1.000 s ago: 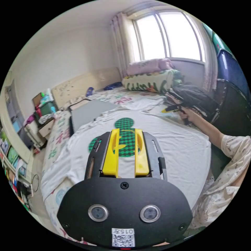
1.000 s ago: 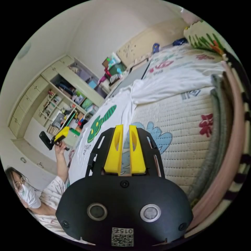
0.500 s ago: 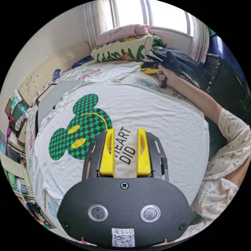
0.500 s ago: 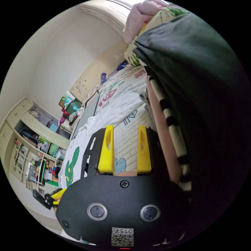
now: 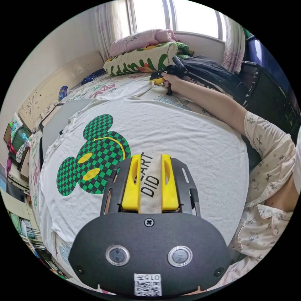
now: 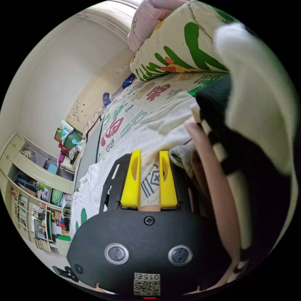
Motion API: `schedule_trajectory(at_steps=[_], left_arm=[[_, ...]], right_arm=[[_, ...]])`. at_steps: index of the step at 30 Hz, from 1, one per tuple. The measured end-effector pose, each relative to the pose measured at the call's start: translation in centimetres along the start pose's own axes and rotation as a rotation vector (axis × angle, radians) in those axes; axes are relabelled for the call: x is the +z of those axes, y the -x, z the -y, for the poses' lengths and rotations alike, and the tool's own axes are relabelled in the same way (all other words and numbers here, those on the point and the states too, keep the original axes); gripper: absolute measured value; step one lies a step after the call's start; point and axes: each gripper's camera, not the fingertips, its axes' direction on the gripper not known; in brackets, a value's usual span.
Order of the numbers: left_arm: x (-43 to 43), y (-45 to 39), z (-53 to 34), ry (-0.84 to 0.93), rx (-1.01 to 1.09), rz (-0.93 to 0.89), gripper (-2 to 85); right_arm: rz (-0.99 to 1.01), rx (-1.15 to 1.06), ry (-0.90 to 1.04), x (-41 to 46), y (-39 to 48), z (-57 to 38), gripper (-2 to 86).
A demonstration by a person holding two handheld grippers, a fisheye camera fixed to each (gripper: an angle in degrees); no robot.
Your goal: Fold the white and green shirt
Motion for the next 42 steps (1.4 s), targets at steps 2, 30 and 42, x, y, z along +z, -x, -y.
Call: schedule_trajectory(at_steps=[2,30,42], left_arm=[[0.9,-0.2,-0.8,-0.005,0.023,0.035,9.4],[3.2,8.5,-0.2,-0.045,-0.094,-0.057,9.2],[11.3,18.1,21.3,0.026,-0.272,0.095,12.0]], right_arm=[[-0.003,-0.002,-0.029,1.3,-0.2,-0.7,7.9],[0.403,-0.983,0.545,5.3,13.3,-36.5,0.6],[0.583,-0.872,0.637,8.1,6.8,-34.7,0.6]])
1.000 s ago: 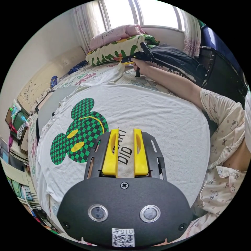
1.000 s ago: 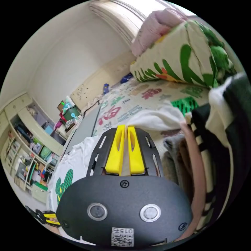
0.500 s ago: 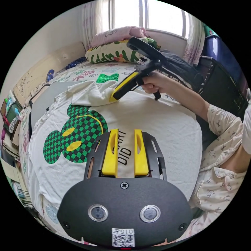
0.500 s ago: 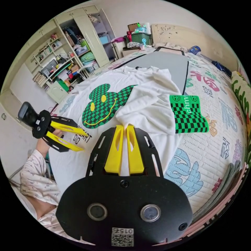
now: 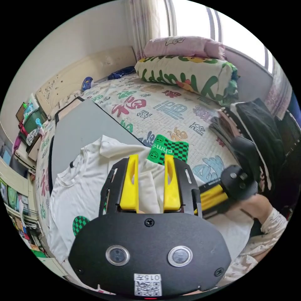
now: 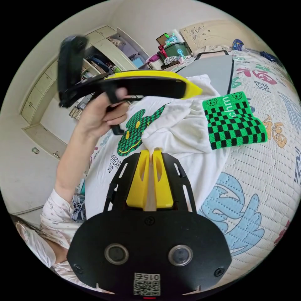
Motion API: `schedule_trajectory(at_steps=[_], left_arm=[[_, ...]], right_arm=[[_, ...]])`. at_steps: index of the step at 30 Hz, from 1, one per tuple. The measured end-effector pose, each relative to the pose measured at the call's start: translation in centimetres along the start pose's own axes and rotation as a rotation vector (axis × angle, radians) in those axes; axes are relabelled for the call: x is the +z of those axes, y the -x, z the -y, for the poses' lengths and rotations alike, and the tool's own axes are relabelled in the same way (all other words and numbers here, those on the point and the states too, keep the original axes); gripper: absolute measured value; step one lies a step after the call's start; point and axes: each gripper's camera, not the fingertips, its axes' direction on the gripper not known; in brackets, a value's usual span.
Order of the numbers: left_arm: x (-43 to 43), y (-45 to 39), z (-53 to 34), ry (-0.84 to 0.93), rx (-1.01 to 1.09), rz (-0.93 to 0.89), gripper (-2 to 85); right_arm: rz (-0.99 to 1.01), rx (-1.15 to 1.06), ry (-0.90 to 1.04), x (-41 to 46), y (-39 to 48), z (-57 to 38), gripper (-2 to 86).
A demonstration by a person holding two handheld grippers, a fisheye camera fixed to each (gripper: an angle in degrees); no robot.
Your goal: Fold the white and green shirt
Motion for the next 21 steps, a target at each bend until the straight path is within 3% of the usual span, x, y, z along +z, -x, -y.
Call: schedule_trajectory(at_steps=[3,9,17,21], left_arm=[[2.9,1.5,1.4,0.003,-0.055,-0.149,12.6],[3.2,2.0,1.0,0.002,-0.109,-0.115,5.1],[-13.9,6.2,-10.9,-0.377,-0.158,-0.168,1.3],[-20.7,7.5,-20.2,-0.39,-0.124,-0.202,0.9]], right_arm=[[-0.039,-0.02,0.006,0.1,-0.1,-0.7,0.6],[-0.149,-0.093,0.032,0.5,0.2,-1.9,0.7],[-0.252,-0.187,-0.015,-2.3,0.3,-4.0,1.7],[-0.199,-0.262,0.001,-3.3,-0.1,-4.7,3.8]])
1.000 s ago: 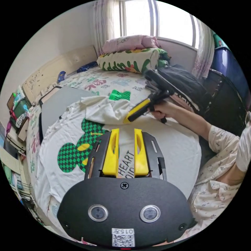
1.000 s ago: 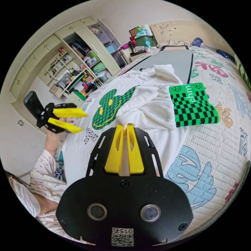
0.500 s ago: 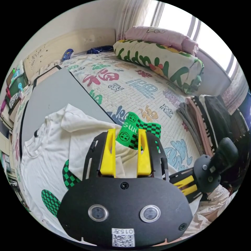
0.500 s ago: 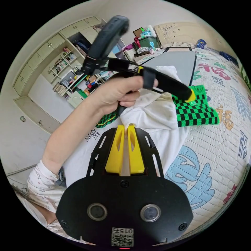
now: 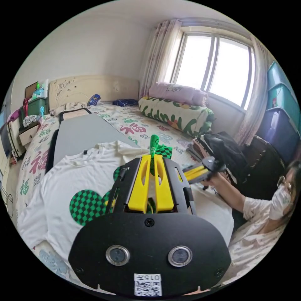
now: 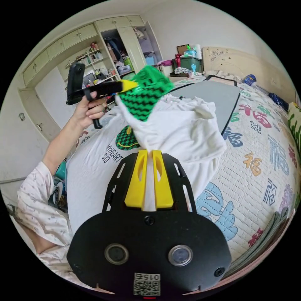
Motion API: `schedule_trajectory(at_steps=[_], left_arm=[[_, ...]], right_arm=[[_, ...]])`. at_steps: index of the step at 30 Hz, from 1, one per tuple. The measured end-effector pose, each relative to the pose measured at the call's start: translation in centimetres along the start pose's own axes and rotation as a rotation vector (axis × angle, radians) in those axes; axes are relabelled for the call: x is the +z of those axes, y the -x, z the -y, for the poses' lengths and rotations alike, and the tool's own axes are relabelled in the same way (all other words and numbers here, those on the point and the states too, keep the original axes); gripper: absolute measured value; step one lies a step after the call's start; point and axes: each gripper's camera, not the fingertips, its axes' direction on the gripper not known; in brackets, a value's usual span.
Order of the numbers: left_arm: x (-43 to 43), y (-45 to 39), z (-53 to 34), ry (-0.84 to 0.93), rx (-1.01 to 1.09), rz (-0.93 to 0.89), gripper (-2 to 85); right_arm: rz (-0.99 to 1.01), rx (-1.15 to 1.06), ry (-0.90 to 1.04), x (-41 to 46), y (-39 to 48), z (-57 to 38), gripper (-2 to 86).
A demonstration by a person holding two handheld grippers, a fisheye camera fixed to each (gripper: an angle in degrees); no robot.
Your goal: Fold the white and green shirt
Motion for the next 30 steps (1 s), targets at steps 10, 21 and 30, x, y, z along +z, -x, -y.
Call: schedule_trajectory(at_steps=[10,21,30], left_arm=[[-14.9,-1.9,-16.7,0.003,-0.012,-0.01,1.0],[-17.8,-8.9,-22.6,0.069,0.061,0.01,6.0],[-21.6,-14.0,-23.7,-0.048,0.029,0.055,8.6]], right_arm=[[0.003,0.123,-0.273,-7.8,-10.5,-5.0,7.3],[-0.076,0.195,-0.101,-5.2,-18.0,-6.0,10.1],[-0.119,0.3,-0.01,-2.7,-22.3,-7.2,10.1]])
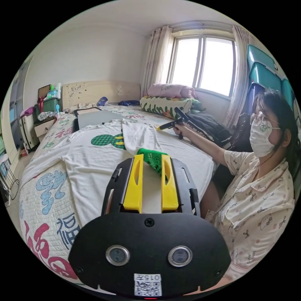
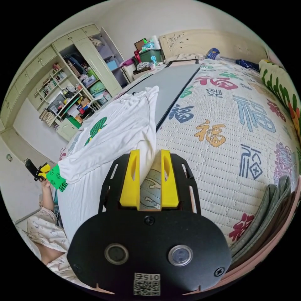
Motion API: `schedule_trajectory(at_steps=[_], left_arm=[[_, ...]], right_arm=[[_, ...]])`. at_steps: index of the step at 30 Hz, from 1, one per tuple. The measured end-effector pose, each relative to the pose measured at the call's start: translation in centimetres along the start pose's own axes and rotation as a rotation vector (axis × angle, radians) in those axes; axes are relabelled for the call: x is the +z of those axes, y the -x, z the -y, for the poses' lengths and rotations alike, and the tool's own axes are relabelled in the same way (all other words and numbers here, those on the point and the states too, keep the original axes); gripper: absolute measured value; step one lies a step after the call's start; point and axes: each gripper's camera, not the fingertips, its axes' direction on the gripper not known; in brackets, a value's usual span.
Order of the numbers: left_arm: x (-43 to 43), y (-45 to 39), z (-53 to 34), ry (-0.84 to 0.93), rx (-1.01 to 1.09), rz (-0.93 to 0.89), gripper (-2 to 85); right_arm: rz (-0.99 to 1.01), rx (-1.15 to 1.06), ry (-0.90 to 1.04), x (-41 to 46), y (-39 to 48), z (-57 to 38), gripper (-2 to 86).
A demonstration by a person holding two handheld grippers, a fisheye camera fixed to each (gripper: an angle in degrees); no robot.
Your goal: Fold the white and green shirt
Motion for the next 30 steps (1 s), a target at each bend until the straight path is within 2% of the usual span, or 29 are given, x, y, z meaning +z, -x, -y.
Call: schedule_trajectory(at_steps=[5,8,12,16,18,21,23,24,26,28,30], left_arm=[[-0.4,-3.7,2.0,0.016,0.028,0.117,8.8],[-1.3,-4.0,2.5,0.019,0.0,0.211,8.9],[-1.9,-2.7,3.0,0.039,-0.083,0.198,8.5],[-4.3,-3.5,2.2,-0.061,-0.125,0.265,7.4],[-4.8,-3.6,2.0,-0.071,-0.141,0.287,7.0],[-3.5,-3.2,3.3,-0.011,-0.146,0.278,6.5],[-1.4,-2.5,4.9,0.029,-0.141,0.245,6.0],[-0.7,-2.2,5.4,0.044,-0.141,0.231,6.0],[2.2,-0.4,7.2,0.119,-0.175,0.17,6.2],[4.3,1.0,8.3,0.162,-0.21,0.125,6.6],[6.0,2.2,9.1,0.201,-0.244,0.094,7.0]], right_arm=[[-0.02,-0.012,-0.093,-0.9,-1.2,-1.6,9.6],[-0.029,-0.027,-0.058,0.0,-1.3,-2.3,8.8],[-0.067,-0.043,-0.003,1.4,-1.0,-3.7,5.5],[-0.137,-0.084,-0.083,0.4,0.6,-7.4,4.6],[-0.19,-0.191,-0.179,-1.0,3.1,-10.0,4.9],[-0.267,-0.468,-0.351,-2.7,10.1,-15.3,4.9],[-0.097,-0.739,-0.41,-3.4,16.4,-20.2,4.2],[-0.033,-0.796,-0.401,-3.4,17.9,-21.2,4.2],[0.164,-0.996,-0.265,-2.3,23.3,-24.5,6.4],[0.192,-1.125,-0.143,-0.5,26.8,-27.0,8.2],[0.12,-1.208,-0.07,1.6,29.2,-29.3,9.1]])
